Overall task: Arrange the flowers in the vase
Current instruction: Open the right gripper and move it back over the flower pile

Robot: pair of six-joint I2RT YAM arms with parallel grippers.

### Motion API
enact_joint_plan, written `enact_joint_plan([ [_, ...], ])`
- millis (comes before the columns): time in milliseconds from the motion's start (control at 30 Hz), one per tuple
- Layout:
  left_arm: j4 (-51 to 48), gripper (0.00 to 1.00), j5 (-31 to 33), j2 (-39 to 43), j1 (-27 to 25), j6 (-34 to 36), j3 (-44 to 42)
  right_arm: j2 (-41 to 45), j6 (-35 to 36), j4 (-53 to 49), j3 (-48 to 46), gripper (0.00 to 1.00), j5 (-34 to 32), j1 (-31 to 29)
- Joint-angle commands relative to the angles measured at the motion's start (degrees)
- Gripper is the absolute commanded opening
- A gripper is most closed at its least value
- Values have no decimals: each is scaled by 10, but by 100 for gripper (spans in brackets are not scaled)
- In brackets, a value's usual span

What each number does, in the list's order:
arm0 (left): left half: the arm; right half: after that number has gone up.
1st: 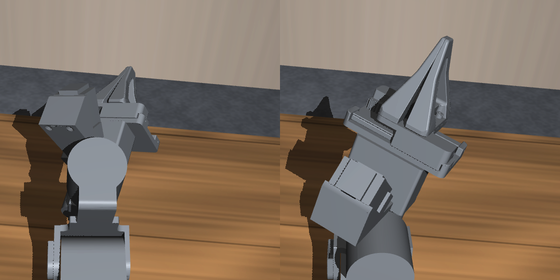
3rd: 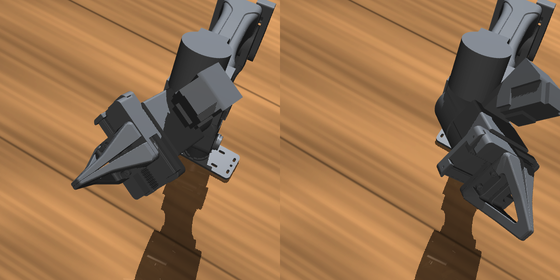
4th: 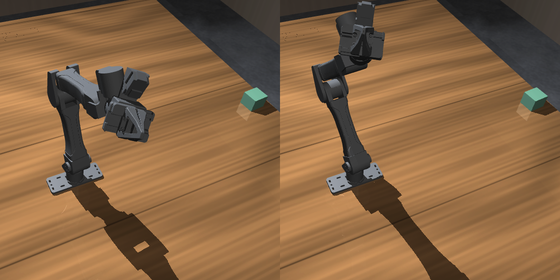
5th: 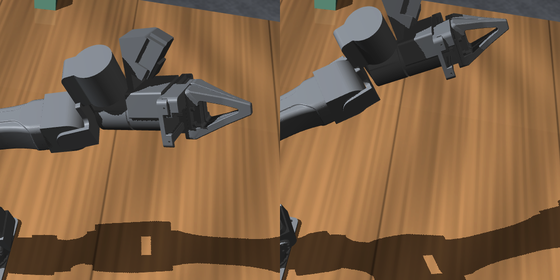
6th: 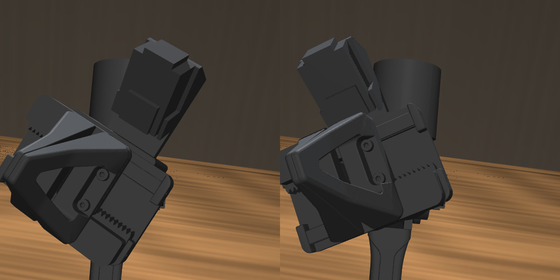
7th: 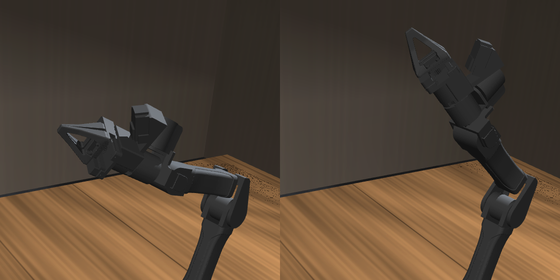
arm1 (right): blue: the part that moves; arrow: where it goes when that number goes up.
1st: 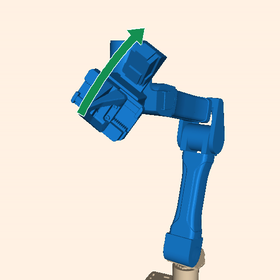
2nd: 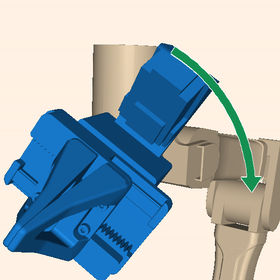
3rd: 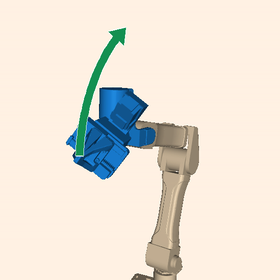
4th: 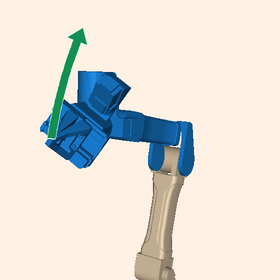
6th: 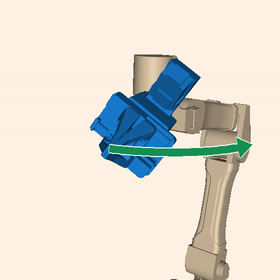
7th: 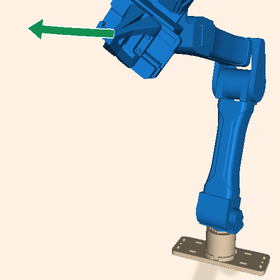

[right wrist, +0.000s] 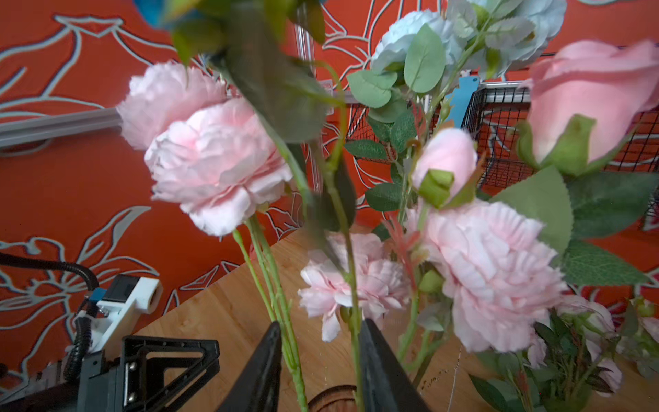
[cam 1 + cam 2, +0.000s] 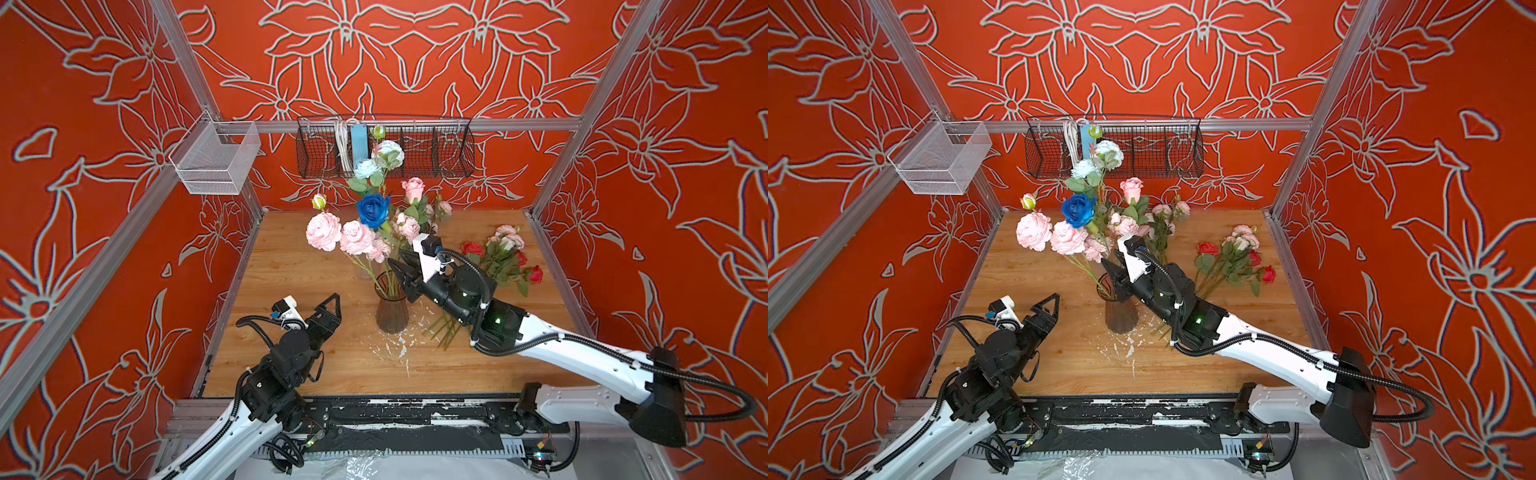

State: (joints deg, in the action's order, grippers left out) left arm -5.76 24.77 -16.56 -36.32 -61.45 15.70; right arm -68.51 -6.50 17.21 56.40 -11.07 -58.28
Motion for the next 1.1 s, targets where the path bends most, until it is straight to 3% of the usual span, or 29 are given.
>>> enact_joint_plan([
  [0,-11,89,-5,1,5,13,15,29,18,-33,15,38,-43,-14],
  [333,-28,89,-27,3,5,19,28,127,-8,-108,-1,39,-88,-22],
  [500,-36,89,-32,3,5,-10,12,159,-38,-205,-1,37,-206,-16],
  [567,-44,89,-37,1,5,-20,8,161,-73,-275,5,35,-217,15],
  [667,-51,89,-38,-6,4,-36,4,165,-147,-335,-17,26,-146,108],
  [800,-12,89,-50,-42,5,-37,-11,161,-183,-370,-49,15,-97,212],
  [967,44,88,-66,-133,4,-60,-18,75,-186,-366,-52,15,26,319],
  [1067,64,88,-68,-188,5,-71,-10,2,-169,-354,-32,21,82,339],
])
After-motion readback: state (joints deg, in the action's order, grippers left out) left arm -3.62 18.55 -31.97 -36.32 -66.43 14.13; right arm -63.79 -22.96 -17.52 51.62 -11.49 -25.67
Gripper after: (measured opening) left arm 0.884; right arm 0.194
